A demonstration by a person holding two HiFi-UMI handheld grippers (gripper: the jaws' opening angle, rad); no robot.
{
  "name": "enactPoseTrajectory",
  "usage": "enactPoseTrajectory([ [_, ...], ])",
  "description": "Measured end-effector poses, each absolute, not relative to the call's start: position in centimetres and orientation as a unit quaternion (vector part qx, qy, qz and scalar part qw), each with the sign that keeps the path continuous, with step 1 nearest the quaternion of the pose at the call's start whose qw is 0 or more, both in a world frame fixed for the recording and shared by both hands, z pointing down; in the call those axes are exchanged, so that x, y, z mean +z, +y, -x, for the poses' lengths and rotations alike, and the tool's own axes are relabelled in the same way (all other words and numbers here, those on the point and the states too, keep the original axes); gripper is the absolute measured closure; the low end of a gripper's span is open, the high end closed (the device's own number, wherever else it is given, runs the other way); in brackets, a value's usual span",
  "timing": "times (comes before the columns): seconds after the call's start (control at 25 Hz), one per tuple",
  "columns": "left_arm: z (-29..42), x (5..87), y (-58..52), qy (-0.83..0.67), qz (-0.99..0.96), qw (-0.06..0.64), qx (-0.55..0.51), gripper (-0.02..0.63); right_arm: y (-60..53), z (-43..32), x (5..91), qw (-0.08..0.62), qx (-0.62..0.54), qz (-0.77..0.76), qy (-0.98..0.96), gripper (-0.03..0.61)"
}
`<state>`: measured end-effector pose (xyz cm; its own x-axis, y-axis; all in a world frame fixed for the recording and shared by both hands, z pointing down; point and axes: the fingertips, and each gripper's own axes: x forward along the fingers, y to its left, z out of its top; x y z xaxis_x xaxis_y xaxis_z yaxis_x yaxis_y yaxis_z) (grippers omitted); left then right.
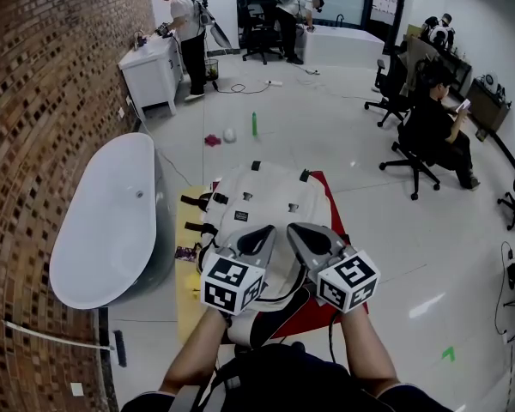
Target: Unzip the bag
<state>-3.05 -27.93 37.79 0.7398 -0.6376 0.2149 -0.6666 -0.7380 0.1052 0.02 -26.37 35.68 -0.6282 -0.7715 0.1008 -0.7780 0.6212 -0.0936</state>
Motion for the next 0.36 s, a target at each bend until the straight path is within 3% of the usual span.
enactPoseTrajectory([
  [0.36,3.00,38.24,-27.59,-0.347,-0.930,0.088,0.085,0.611,-26.11,0.25,36.09,0.028,0.066,-0.427,-0.901,0.574],
])
